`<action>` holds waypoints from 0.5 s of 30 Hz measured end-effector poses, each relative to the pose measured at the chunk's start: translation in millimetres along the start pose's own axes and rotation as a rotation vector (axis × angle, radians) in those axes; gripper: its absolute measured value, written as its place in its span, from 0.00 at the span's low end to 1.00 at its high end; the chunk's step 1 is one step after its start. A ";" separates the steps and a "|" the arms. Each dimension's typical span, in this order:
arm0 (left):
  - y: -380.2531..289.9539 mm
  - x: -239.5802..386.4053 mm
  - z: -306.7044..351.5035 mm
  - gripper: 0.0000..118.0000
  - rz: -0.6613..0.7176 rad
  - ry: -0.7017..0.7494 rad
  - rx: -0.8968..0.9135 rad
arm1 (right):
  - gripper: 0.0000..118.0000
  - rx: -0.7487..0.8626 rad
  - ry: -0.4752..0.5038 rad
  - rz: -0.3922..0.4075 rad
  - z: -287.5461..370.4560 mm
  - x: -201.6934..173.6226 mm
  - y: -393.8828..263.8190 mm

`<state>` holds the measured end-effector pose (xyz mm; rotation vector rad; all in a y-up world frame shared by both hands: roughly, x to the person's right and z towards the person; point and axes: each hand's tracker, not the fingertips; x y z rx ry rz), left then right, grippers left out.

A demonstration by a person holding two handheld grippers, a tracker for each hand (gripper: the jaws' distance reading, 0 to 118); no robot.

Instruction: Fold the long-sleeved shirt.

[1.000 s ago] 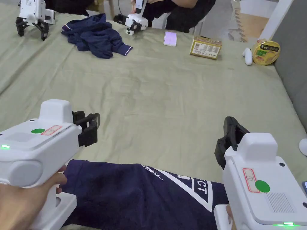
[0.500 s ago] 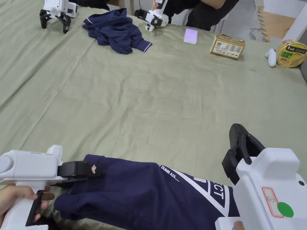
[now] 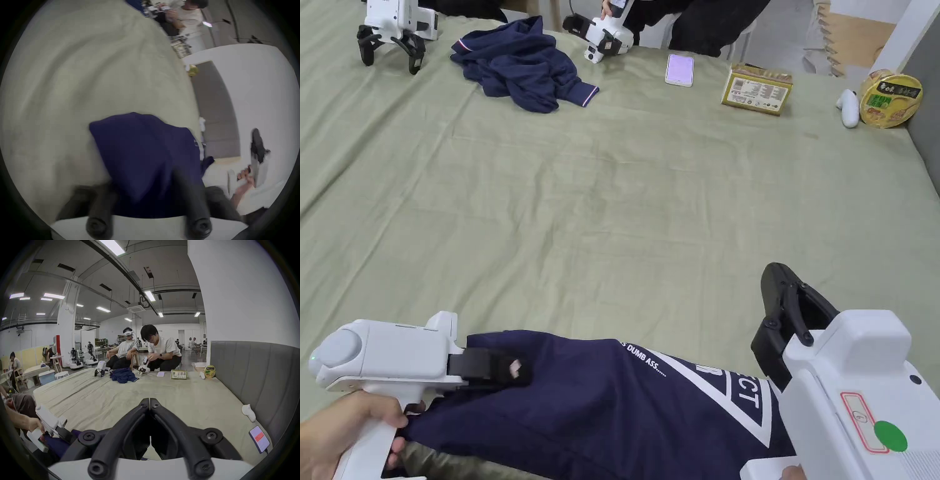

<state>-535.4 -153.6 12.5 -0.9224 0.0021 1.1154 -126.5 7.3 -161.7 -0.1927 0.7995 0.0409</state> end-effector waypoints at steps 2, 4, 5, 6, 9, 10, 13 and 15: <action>-0.9 -15.6 -2.0 0.12 0.080 0.060 -0.045 | 0.00 -0.006 -0.003 -0.010 -0.4 0.9 -0.4; -3.9 2.1 0.4 0.12 -0.064 0.054 -0.010 | 0.00 -0.013 -0.010 -0.009 0.0 1.5 -1.1; -4.1 6.8 3.5 0.12 -0.082 0.054 0.002 | 0.00 -0.018 -0.021 -0.002 0.4 1.6 -1.3; -2.7 11.1 8.5 0.12 -0.117 0.068 0.003 | 0.00 -0.020 -0.023 -0.002 -0.1 2.4 -2.3; 7.7 6.6 38.3 0.12 -0.131 0.108 0.059 | 0.00 -0.021 -0.022 -0.016 -1.6 4.8 -2.1; 15.5 1.8 52.5 0.12 -0.094 0.121 0.087 | 0.00 -0.022 -0.021 -0.016 -2.9 4.7 -1.2; 33.0 -7.8 97.4 0.12 -0.077 0.215 0.196 | 0.00 -0.017 -0.017 -0.018 -4.2 4.3 0.2; 44.6 -18.2 128.5 0.12 -0.040 0.277 0.255 | 0.00 -0.014 -0.014 -0.014 -5.4 3.3 0.7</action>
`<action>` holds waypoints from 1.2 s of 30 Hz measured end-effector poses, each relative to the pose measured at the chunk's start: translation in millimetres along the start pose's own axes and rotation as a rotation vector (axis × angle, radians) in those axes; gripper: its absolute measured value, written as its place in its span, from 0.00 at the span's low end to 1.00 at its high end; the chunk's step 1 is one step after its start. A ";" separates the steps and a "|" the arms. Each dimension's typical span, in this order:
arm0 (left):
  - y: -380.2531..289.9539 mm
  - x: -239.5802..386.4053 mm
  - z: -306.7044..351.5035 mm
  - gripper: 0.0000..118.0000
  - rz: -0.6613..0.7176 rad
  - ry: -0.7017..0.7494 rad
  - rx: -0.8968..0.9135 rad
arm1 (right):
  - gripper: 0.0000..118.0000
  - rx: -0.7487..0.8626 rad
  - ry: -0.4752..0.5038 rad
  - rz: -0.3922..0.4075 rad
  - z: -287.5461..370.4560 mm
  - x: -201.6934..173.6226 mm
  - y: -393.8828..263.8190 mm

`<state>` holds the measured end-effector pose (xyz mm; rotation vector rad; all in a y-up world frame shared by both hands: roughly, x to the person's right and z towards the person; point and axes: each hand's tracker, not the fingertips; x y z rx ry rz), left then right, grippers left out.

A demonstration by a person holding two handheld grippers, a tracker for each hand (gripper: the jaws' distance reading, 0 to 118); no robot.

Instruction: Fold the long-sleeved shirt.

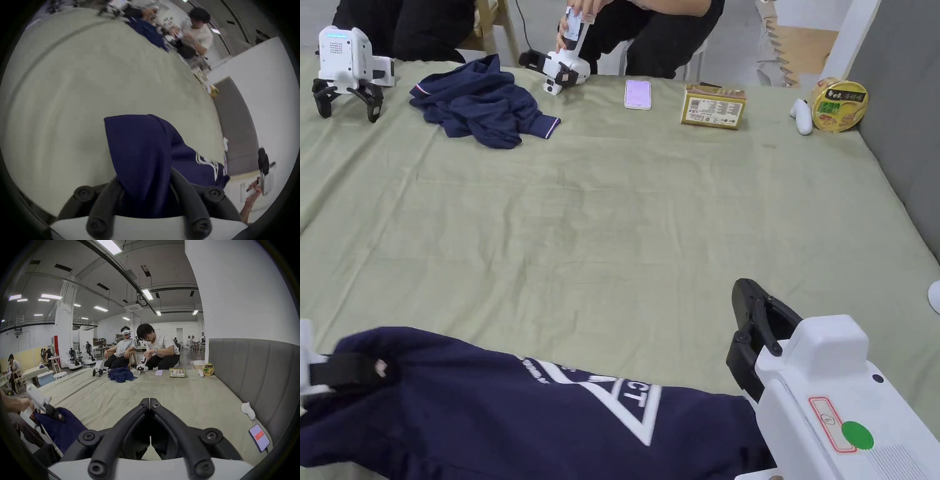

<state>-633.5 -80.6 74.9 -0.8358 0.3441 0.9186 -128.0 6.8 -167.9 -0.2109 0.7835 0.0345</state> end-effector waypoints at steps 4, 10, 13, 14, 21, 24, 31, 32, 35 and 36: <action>28.0 -31.7 55.5 0.12 0.049 0.171 0.147 | 0.00 0.000 0.010 0.000 -3.2 -2.3 -0.5; 30.3 -24.6 103.9 0.12 0.047 0.209 0.203 | 0.00 -0.005 0.022 0.005 -7.1 -8.1 -0.3; 9.4 20.6 99.5 0.12 -0.024 0.118 0.181 | 0.00 -0.006 0.026 0.002 -9.5 -10.3 0.1; 2.3 35.9 94.9 0.12 -0.036 0.099 0.179 | 0.00 -0.006 0.028 0.001 -10.2 -11.0 0.4; -47.3 139.7 21.4 0.12 -0.156 -0.105 0.055 | 0.00 0.008 0.042 0.016 -5.4 -14.7 5.8; -66.6 167.1 -22.7 0.12 -0.166 -0.134 -0.001 | 0.00 0.014 0.040 0.022 -1.0 -14.1 6.8; -96.5 216.7 -111.0 0.25 -0.200 -0.100 -0.102 | 0.00 0.005 0.033 0.018 4.2 -13.1 3.2; -104.0 224.5 -115.9 0.31 -0.209 -0.100 -0.133 | 0.00 0.004 0.031 0.021 4.8 -13.3 2.9; -121.0 238.3 -109.2 0.42 -0.304 -0.114 -0.210 | 0.00 0.025 -0.009 0.045 10.0 -12.6 3.0; -126.5 245.6 -95.4 0.49 -0.325 -0.187 -0.192 | 0.00 0.024 -0.008 0.042 11.2 -10.8 3.4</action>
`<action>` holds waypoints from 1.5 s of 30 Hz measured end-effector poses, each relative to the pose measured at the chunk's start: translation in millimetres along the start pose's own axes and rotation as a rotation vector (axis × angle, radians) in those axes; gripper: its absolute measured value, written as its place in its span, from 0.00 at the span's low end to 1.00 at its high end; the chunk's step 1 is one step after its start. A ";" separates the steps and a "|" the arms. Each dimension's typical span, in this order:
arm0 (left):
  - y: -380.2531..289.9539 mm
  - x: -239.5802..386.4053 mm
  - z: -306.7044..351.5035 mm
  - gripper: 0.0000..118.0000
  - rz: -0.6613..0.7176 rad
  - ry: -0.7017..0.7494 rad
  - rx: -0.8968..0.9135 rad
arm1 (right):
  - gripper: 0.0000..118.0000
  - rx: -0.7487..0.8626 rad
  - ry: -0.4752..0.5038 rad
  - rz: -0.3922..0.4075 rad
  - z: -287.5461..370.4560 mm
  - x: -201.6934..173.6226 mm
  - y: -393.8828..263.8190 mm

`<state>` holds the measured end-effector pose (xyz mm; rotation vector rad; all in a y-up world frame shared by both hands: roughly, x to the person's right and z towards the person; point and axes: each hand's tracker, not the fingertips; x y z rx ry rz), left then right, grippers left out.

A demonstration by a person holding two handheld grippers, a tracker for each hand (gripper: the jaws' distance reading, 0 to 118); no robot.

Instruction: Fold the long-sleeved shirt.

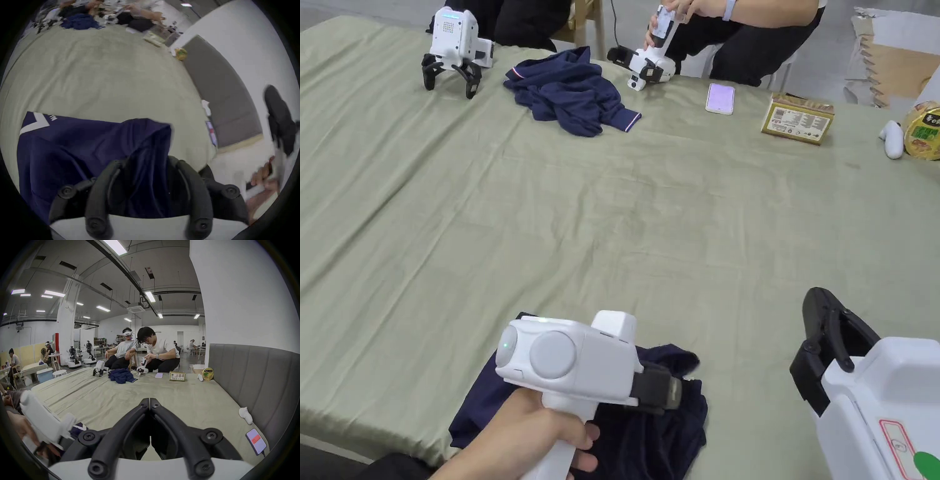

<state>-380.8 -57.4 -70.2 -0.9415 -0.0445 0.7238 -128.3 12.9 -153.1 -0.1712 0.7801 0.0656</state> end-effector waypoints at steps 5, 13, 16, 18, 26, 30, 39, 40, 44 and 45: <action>3.9 -8.6 74.5 0.63 0.004 -0.090 0.154 | 0.00 -0.003 -0.006 -0.022 -1.6 8.6 -2.4; 16.2 -83.2 101.1 0.83 0.133 0.070 0.221 | 0.00 -0.020 0.008 -0.044 -2.2 8.9 -9.1; 6.5 -100.2 73.2 0.58 0.139 0.022 0.123 | 0.00 -0.025 0.013 -0.043 -2.0 8.5 -10.3; -0.2 -112.1 51.0 0.41 0.210 0.010 0.035 | 0.00 -0.027 0.014 -0.044 -1.5 9.4 -11.2; -27.0 -101.7 -2.6 0.16 0.319 -0.146 0.020 | 0.00 -0.044 0.000 -0.045 -0.7 15.6 -16.0; -31.3 -75.2 -26.4 0.16 0.273 -0.131 -0.034 | 0.00 -0.060 -0.006 -0.052 -3.6 17.4 -19.3; -30.7 -49.6 -29.4 0.16 0.166 -0.073 -0.023 | 0.00 -0.080 0.001 -0.053 -4.4 16.5 -27.0; -28.9 -46.7 -26.1 0.16 0.153 -0.073 -0.019 | 0.00 -0.084 0.002 -0.057 -5.5 16.7 -28.3; -20.8 -40.7 -1.9 0.18 0.145 -0.088 0.030 | 0.00 -0.097 0.009 -0.072 -8.6 15.8 -28.7; -18.6 -40.3 6.1 0.30 0.151 -0.092 0.050 | 0.00 -0.097 0.012 -0.071 -8.8 15.3 -28.1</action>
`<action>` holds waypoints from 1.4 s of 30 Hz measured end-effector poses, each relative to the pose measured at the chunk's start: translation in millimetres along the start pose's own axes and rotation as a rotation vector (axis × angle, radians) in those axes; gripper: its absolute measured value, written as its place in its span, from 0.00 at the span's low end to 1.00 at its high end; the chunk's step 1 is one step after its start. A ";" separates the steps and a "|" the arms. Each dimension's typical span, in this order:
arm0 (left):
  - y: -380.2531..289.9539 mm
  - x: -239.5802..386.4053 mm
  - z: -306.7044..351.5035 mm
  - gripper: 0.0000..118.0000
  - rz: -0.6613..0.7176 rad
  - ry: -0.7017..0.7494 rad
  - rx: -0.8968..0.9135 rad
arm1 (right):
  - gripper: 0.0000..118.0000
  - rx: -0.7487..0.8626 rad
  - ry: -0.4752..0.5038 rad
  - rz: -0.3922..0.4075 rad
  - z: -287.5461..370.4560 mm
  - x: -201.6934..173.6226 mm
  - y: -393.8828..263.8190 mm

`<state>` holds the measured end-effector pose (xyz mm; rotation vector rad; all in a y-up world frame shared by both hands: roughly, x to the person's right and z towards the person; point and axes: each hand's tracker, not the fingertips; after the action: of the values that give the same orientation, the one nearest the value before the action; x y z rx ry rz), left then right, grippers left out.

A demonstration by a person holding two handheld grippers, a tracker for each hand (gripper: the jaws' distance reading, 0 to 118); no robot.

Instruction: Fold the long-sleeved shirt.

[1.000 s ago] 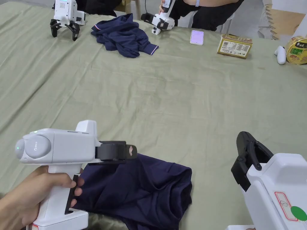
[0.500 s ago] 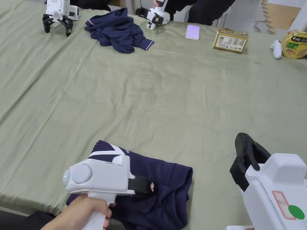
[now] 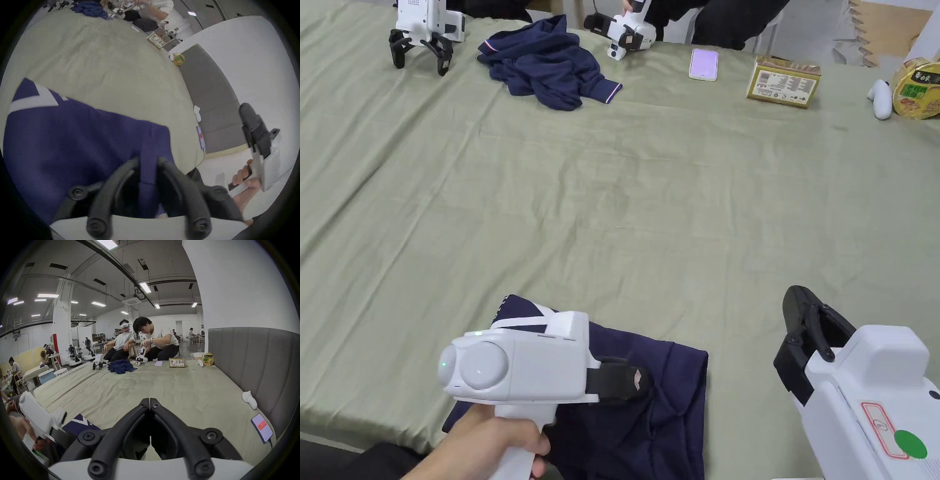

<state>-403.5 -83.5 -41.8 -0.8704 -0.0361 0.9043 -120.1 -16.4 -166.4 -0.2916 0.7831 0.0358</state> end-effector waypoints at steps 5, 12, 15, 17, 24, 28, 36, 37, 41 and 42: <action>5.7 10.0 34.9 0.91 -0.054 -0.004 0.067 | 0.00 0.009 0.025 0.007 -3.4 -4.1 4.9; 8.6 -11.6 127.4 0.27 -0.035 0.033 0.203 | 0.00 -0.008 0.153 0.042 -16.9 -27.9 17.4; 7.5 -34.8 157.2 0.11 -0.008 0.103 0.280 | 0.00 -0.061 0.252 0.076 -32.9 -53.1 20.5; 7.9 -54.5 172.7 0.05 0.044 0.105 0.294 | 0.00 -0.103 0.318 0.122 -44.8 -75.3 18.6; 9.1 -109.8 182.8 0.04 0.140 0.149 0.303 | 0.00 -0.383 0.379 0.274 -71.1 -113.7 -40.1; 12.3 -136.0 165.7 0.14 0.213 0.102 0.270 | 0.00 -0.601 0.327 0.365 -88.9 -106.5 -108.6; 30.6 -166.3 107.4 0.89 0.299 -0.103 0.175 | 0.00 -0.570 0.360 0.304 -87.8 -96.3 -120.1; 33.9 -164.9 96.6 0.89 0.302 -0.109 0.141 | 0.00 -0.569 0.361 0.287 -88.2 -94.7 -120.6; 39.4 -166.2 59.3 0.49 0.269 -0.020 -0.007 | 0.00 -0.561 0.367 0.263 -86.8 -91.7 -121.9; 37.4 -166.6 53.2 0.30 0.252 0.059 -0.005 | 0.00 -0.560 0.368 0.260 -86.6 -91.8 -120.4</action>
<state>-555.3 -153.9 21.3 -0.9191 0.1255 1.1128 -228.3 -148.5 -130.6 -0.7393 1.1683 0.4621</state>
